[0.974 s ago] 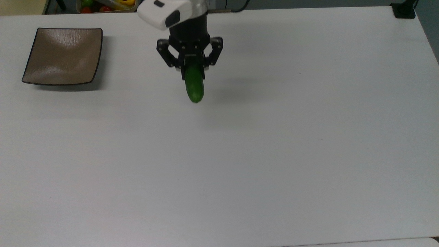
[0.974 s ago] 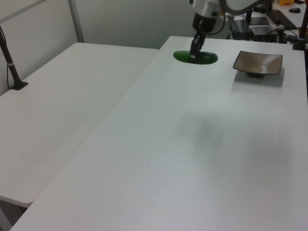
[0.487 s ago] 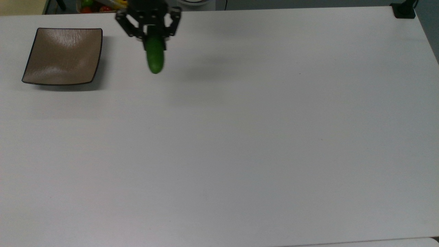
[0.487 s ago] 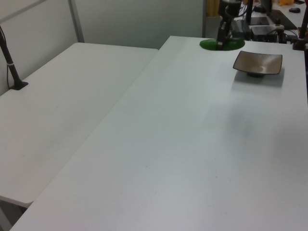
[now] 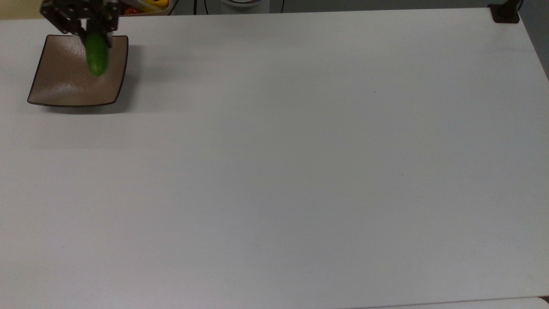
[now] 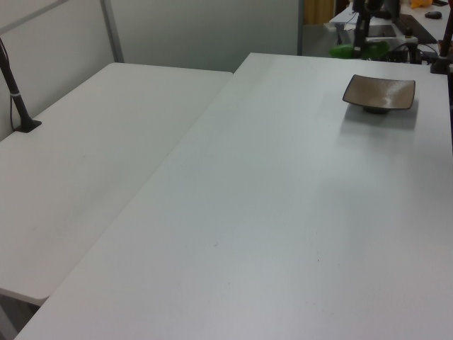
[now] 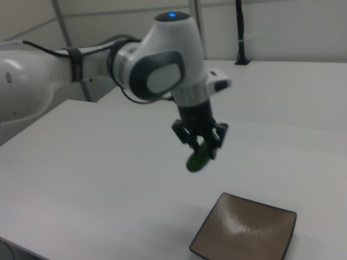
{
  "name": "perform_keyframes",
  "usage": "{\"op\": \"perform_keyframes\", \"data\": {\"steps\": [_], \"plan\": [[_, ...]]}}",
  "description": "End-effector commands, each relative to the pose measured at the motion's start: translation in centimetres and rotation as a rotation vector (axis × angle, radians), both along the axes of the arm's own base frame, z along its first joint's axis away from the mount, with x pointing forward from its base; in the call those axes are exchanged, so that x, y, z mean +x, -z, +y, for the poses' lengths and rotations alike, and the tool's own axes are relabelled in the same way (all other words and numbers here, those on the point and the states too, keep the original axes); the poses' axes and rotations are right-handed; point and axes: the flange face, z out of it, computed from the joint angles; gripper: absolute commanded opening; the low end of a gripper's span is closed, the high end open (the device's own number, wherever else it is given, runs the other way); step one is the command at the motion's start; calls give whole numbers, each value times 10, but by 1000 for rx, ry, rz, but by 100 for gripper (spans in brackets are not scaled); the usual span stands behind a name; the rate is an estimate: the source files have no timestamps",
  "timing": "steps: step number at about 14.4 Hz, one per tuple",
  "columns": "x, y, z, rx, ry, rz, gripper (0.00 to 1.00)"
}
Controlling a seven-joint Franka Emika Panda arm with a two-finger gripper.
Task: Cucumber placed on a ceramic plate
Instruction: 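Lower the cucumber onto the plate and open the gripper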
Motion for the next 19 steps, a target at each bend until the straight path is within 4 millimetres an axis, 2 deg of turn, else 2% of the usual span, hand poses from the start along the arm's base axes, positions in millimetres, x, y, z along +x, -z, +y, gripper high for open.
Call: {"op": "perform_keyframes", "data": {"steps": [1, 3, 5, 7, 11, 14, 16, 17, 18, 19], "plan": [[-22, 28, -54, 6, -96, 31, 14], [-31, 53, -75, -9, -91, 24, 16], [-37, 81, -88, -30, -80, 11, 18], [-39, 115, -92, -42, -78, 15, 20], [-37, 152, -94, -54, -76, 28, 26], [-38, 157, -96, -51, -70, 36, 42], [-40, 157, -98, -49, -67, 39, 67], [-40, 157, -98, -47, -69, 43, 93], [-41, 156, -98, -46, -69, 46, 100], [-42, 153, -100, -46, -66, 45, 100]]}}
